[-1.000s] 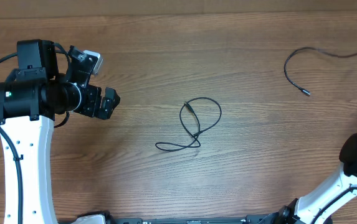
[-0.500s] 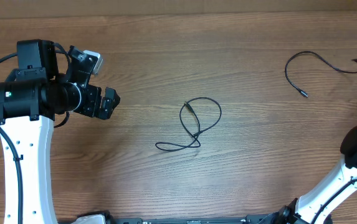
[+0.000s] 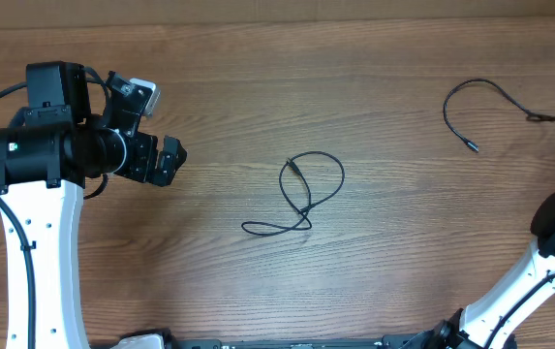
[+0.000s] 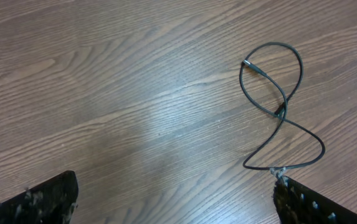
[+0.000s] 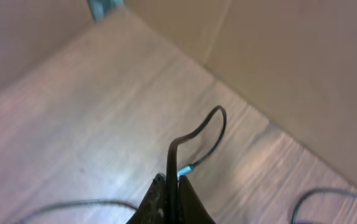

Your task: Untangle cables

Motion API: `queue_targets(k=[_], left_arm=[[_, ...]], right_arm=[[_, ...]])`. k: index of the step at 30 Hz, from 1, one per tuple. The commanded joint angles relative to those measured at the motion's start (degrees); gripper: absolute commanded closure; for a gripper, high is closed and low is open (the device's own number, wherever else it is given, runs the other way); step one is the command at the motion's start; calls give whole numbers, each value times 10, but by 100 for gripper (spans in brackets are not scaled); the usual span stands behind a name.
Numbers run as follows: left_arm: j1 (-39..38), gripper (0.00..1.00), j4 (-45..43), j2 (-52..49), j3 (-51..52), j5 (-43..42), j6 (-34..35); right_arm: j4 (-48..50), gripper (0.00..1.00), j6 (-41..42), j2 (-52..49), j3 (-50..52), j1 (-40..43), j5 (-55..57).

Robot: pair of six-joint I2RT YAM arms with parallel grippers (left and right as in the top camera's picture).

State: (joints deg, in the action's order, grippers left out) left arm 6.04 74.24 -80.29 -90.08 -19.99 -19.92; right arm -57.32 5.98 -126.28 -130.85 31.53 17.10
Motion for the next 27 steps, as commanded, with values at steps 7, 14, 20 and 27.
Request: queue_targets(k=[7, 14, 20, 27], left_arm=[[3, 0, 1, 0, -5, -8, -7], [3, 1, 1, 0, -5, -8, -7], [3, 0, 1, 0, -5, -8, -7], [3, 0, 1, 0, -5, -8, -7]], right_arm=[[-15, 96, 1, -10, 71, 5, 2], [-49, 96, 1, -10, 80, 7, 2], [-78, 68, 1, -10, 80, 12, 1], [-95, 34, 1, -10, 80, 12, -5]])
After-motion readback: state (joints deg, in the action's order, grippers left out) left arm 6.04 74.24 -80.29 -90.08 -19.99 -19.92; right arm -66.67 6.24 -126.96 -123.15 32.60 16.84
